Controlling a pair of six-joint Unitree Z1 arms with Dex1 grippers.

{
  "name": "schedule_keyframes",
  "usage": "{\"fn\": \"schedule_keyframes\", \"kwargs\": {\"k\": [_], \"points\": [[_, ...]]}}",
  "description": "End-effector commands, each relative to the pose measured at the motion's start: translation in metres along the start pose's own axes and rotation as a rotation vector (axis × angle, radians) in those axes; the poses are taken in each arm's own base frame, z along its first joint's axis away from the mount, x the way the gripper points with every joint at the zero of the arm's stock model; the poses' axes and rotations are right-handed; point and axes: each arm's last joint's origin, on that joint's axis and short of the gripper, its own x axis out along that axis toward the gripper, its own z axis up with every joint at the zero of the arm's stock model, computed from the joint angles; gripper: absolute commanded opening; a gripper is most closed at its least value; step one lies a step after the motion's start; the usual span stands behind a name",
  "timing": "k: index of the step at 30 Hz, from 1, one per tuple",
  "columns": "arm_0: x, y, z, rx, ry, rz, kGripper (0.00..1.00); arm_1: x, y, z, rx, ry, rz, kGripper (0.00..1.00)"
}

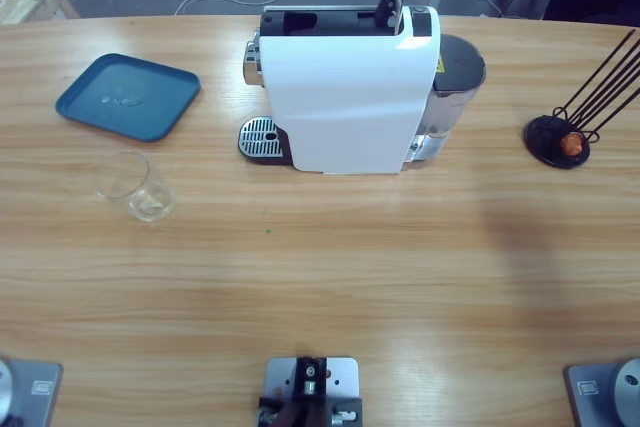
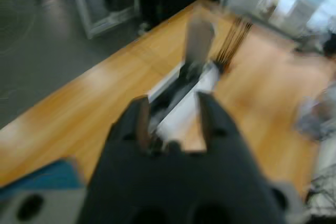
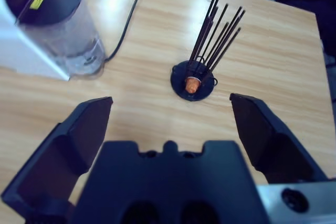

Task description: Pour coffee

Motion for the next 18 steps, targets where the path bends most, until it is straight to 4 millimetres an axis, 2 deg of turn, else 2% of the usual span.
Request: {"fn": "schedule_keyframes", "kwargs": {"k": [1,2,5,10,12,15,18], "points": [[-0.078,-0.017,-0.115,0.022,0.144,0.169,0.991,0.082,-0.008,-0.020,0.165,0.221,-0.175,0.825],[-0.085,-0.017,-0.121,0.014,0.133,0.176,0.991,0.085,-0.011,-0.024,0.208,0.213,-0.197,0.807],[-0.086,-0.018,-0.132,-0.003,0.168,0.176,0.991,0.103,-0.020,-0.036,0.305,0.180,-0.215,0.807],[-0.083,-0.018,-0.158,-0.039,0.232,0.155,1.000,0.153,-0.015,-0.054,0.322,0.206,-0.158,0.807],[-0.083,-0.018,-0.162,-0.050,0.238,0.156,1.000,0.173,-0.012,-0.063,0.317,0.228,-0.148,0.804],[-0.082,-0.018,-0.160,-0.064,0.233,0.158,1.000,0.181,-0.013,-0.068,0.320,0.232,-0.161,0.793],[-0.081,-0.018,-0.158,-0.064,0.234,0.158,1.000,0.180,-0.020,-0.074,0.340,0.214,-0.209,0.793]]}}
